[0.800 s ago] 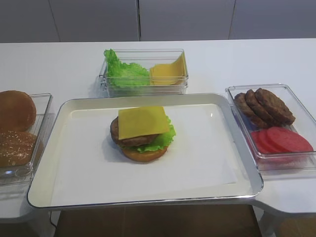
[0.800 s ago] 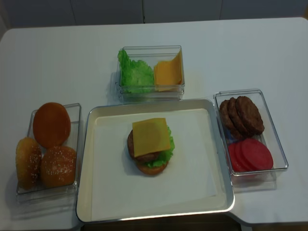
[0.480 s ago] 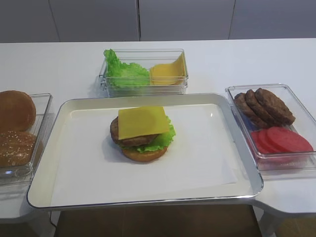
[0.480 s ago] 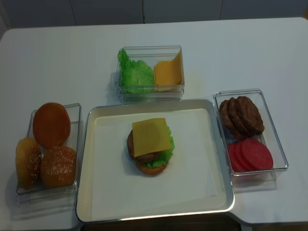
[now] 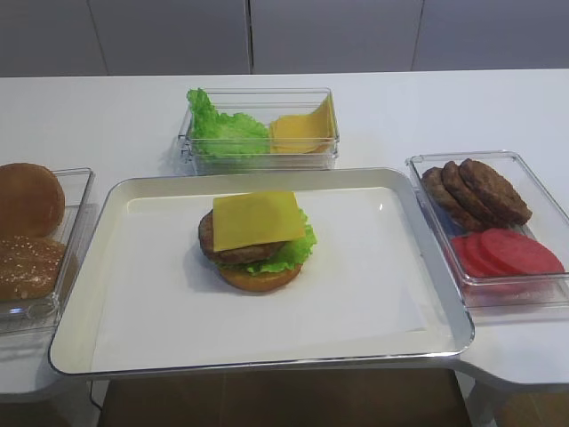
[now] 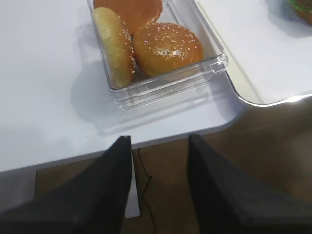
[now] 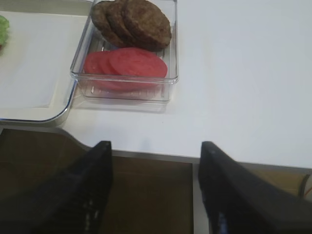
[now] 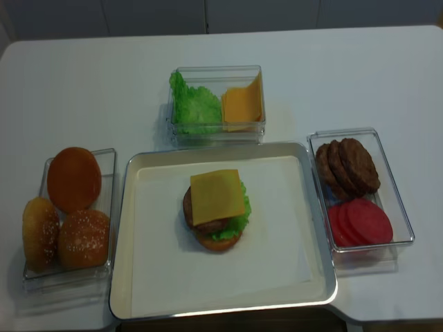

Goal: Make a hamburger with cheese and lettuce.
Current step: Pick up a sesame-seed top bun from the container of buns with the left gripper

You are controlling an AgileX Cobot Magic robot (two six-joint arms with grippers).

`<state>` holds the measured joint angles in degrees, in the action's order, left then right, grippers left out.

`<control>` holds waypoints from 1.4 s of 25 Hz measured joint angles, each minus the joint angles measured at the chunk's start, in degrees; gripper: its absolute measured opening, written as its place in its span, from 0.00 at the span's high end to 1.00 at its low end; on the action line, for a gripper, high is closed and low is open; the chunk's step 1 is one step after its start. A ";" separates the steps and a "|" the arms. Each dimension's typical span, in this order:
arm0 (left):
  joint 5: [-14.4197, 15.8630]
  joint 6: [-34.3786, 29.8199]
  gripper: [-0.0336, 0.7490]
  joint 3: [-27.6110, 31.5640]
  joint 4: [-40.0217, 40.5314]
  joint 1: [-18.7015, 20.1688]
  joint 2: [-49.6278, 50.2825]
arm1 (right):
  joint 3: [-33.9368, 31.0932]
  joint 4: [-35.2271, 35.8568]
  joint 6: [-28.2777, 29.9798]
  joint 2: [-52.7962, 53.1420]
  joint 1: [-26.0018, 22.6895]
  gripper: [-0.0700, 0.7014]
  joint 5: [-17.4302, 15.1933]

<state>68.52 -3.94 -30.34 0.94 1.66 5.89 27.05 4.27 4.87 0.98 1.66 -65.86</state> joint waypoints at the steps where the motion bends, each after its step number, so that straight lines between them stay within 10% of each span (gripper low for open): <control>1: 0.00 0.00 0.59 -0.74 0.27 0.00 1.67 | 0.00 0.00 0.00 0.00 0.00 0.33 0.00; 29: 3.29 8.37 0.53 -29.52 0.40 -0.04 52.87 | 0.00 0.00 0.00 0.00 0.00 0.33 0.00; 35: 3.06 6.74 0.53 -31.99 -0.39 -5.73 62.13 | 0.00 0.00 0.00 0.00 0.00 0.33 0.00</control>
<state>71.58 2.81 -62.33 0.55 -4.06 68.01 27.05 4.27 4.87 0.98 1.66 -65.86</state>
